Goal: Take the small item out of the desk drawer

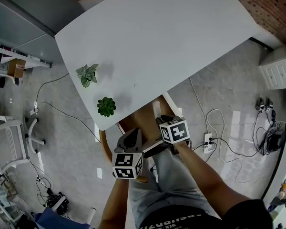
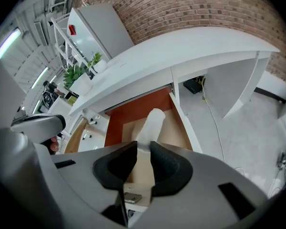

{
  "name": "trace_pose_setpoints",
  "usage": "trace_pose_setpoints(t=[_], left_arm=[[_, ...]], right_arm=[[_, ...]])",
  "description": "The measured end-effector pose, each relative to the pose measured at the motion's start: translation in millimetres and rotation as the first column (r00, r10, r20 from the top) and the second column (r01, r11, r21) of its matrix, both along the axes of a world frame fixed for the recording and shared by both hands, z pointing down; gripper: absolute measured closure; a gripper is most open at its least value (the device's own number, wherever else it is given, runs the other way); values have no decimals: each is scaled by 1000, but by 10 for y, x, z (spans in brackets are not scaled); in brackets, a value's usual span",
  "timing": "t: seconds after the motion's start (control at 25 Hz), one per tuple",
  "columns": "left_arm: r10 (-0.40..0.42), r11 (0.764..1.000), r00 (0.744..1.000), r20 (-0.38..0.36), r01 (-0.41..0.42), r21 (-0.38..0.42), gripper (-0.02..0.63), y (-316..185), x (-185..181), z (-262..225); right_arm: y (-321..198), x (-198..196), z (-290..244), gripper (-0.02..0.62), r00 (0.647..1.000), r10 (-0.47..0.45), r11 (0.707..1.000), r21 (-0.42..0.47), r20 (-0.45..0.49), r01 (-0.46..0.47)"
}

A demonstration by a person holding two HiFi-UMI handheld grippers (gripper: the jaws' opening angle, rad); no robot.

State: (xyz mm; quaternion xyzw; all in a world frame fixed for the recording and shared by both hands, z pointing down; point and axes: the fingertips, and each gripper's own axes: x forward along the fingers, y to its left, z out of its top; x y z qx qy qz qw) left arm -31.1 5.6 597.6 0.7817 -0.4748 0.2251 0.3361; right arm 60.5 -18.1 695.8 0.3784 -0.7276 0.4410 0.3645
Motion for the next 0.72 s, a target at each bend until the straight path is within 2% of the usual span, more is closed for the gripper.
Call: trace_pose_setpoints(t=[0.72], left_arm=[[5, 1000, 1000, -6, -5, 1, 609, 8, 63, -126]], right_arm=[[104, 72, -473, 512, 998, 19, 999, 49, 65, -23]])
